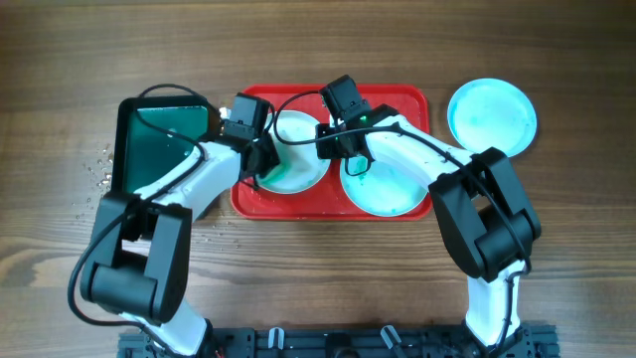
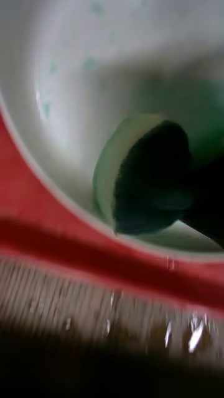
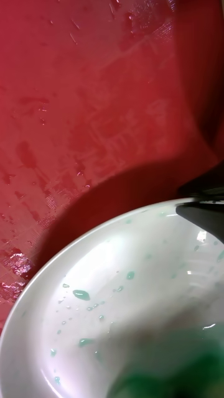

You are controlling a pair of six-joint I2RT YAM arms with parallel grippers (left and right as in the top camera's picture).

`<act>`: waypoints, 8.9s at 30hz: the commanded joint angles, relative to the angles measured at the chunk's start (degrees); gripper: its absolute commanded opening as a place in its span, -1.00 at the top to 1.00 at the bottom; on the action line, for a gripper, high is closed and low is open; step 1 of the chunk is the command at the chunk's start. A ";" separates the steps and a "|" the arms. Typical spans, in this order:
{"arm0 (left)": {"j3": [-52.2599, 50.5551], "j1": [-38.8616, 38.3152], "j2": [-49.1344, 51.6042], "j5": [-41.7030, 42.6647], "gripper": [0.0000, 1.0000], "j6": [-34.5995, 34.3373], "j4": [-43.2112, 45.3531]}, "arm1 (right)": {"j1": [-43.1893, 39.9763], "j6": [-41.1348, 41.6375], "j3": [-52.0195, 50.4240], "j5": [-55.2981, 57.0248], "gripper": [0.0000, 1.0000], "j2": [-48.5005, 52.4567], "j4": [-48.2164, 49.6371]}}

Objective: Clean dirty plates on tray and stack at the side

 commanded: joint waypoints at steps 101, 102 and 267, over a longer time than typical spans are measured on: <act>-1.66 26.58 -39.39 0.61 0.92 -3.78 -23.06 | -55.23 -5.90 -10.32 -2.08 0.88 -20.98 -7.67; -1.66 26.58 -39.39 0.61 0.92 -3.78 -23.06 | -55.19 -5.84 -10.97 -2.10 0.85 -20.79 -6.56; -1.66 7.96 -40.30 -14.36 0.92 -0.81 -9.53 | -2.47 -18.16 6.43 11.61 0.91 -14.49 -17.86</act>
